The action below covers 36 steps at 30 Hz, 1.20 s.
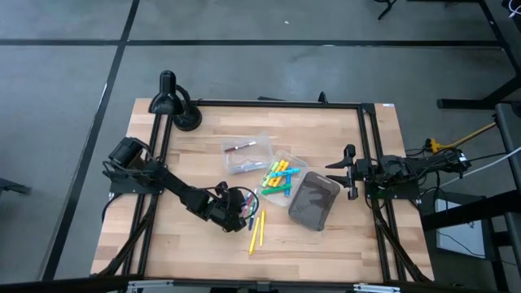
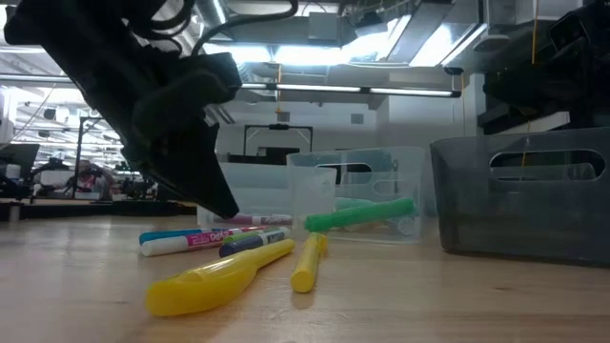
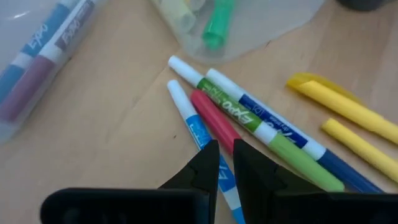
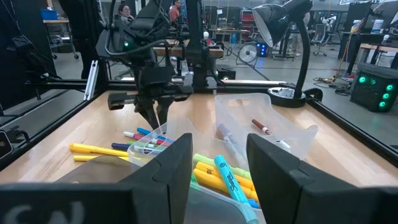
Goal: Pick & Place Markers
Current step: Put the light blue marker pen into the left transparent bin
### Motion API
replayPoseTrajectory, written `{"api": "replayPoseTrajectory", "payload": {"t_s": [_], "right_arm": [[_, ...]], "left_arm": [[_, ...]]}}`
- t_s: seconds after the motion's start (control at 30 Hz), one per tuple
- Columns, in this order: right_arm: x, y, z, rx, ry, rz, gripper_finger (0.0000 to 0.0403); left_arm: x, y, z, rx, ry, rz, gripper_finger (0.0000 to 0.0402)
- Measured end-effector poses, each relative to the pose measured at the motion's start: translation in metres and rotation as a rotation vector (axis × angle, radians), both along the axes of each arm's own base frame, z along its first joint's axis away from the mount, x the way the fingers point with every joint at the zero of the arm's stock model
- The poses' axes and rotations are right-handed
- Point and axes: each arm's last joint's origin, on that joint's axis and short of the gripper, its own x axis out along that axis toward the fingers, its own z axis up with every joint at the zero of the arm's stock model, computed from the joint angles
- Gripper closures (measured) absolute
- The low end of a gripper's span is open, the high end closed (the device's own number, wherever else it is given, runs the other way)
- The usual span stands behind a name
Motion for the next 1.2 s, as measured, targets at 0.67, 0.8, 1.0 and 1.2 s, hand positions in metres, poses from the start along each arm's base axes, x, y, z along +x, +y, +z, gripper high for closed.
{"api": "replayPoseTrajectory", "payload": {"t_s": [0.67, 0.8, 1.0, 1.2], "right_arm": [[0.0, 0.0, 0.0, 0.0, 0.0, 0.0, 0.0251], [0.0, 0.0, 0.0, 0.0, 0.0, 0.0, 0.0251], [0.0, 0.0, 0.0, 0.0, 0.0, 0.0, 0.0251], [0.0, 0.0, 0.0, 0.0, 0.0, 0.0, 0.0251]], "left_arm": [[-0.0007, -0.0009, -0.0005, -0.002, 0.005, -0.004, 0.0353], [-0.0012, -0.0004, -0.0008, 0.007, 0.01, 0.0, 0.0334], [-0.0056, 0.0014, -0.0034, 0.001, 0.049, 0.033, 0.0306], [-0.0065, 0.0005, -0.0036, -0.012, 0.044, 0.051, 0.0289]]}}
